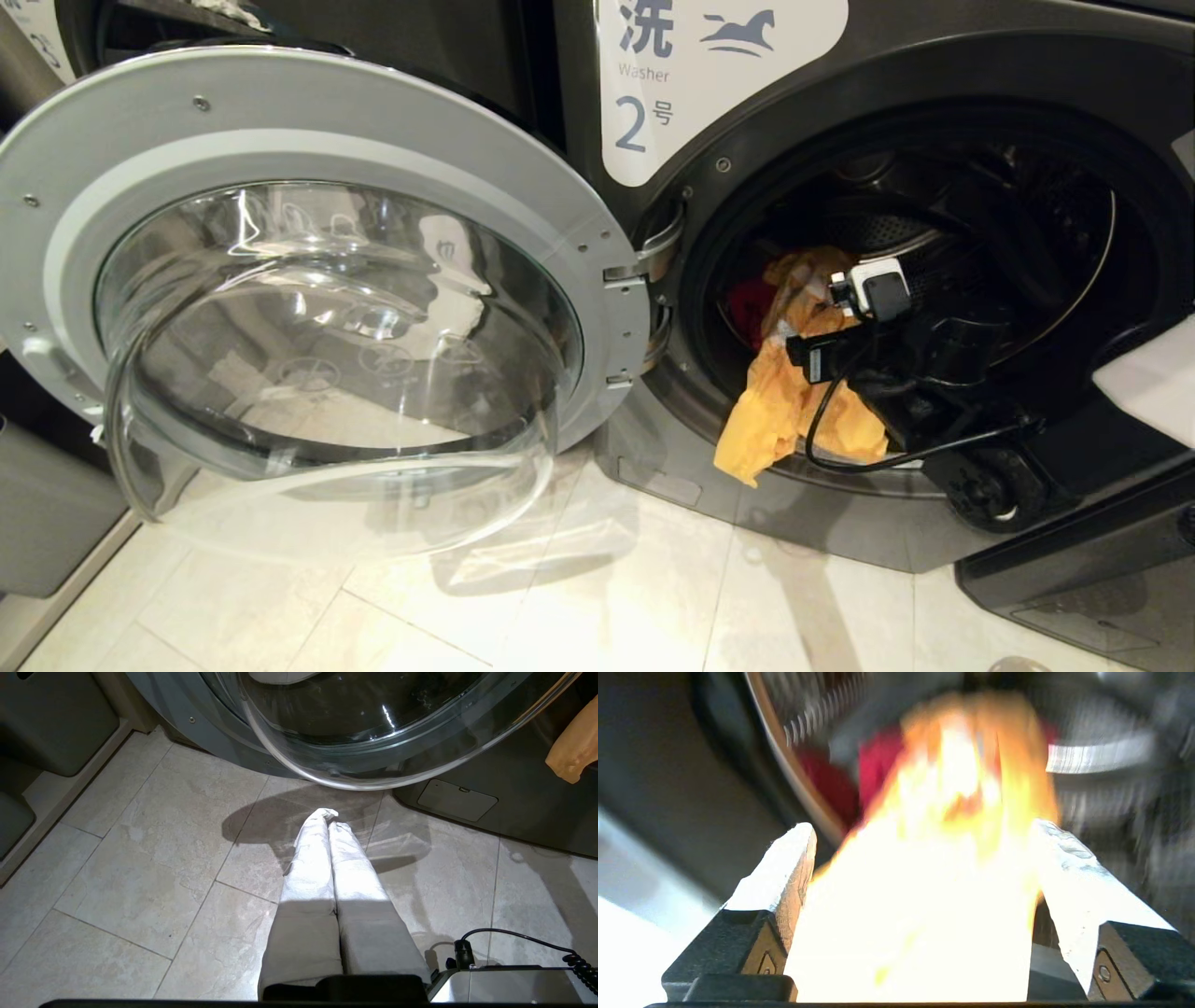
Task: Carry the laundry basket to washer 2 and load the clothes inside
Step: Place the clothes into the washing machine
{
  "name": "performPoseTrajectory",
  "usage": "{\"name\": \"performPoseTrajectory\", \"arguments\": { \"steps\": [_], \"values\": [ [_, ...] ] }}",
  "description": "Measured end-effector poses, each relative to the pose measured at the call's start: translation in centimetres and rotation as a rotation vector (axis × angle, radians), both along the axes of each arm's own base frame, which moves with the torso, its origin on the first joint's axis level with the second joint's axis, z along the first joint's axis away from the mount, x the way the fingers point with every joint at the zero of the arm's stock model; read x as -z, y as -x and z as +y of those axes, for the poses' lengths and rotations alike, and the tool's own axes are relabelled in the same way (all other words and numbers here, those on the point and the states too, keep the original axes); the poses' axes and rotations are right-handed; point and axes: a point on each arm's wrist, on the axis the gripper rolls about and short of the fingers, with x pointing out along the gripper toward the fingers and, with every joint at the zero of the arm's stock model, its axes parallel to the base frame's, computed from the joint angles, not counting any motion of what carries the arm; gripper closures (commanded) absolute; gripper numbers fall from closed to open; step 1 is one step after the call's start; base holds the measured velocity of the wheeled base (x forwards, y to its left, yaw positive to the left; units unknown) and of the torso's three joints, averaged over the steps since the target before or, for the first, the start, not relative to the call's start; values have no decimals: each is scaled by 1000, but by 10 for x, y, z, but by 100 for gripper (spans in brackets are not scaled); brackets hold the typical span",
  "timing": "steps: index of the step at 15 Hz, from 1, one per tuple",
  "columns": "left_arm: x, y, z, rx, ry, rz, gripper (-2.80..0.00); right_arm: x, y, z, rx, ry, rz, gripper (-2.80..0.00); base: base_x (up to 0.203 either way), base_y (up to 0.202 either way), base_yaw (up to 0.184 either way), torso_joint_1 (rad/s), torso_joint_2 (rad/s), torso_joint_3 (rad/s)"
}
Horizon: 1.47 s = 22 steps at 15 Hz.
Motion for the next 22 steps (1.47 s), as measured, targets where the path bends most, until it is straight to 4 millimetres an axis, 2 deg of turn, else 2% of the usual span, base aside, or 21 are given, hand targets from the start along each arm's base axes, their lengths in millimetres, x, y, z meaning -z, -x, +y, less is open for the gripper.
{"name": "performPoseTrajectory", "arguments": {
  "steps": [2,4,7,12,15,21,22],
  "values": [
    [0,0,0,0,0,0,0,1,15,2,-3,-43,139,-280,0,0,0,0,0,0],
    [0,0,0,0,0,0,0,13,25,-1,56,-63,287,-280,0,0,0,0,0,0],
    [0,0,0,0,0,0,0,24,27,4,117,-157,424,-280,0,0,0,0,0,0],
    [0,0,0,0,0,0,0,28,0,20,164,-210,400,-280,0,0,0,0,0,0],
    [0,0,0,0,0,0,0,41,-14,31,205,-230,403,-280,0,0,0,0,0,0],
    [0,0,0,0,0,0,0,62,-31,38,269,-285,437,-280,0,0,0,0,0,0],
    [0,0,0,0,0,0,0,63,-33,38,272,-300,434,0,0,0,0,0,0,0]
  ]
}}
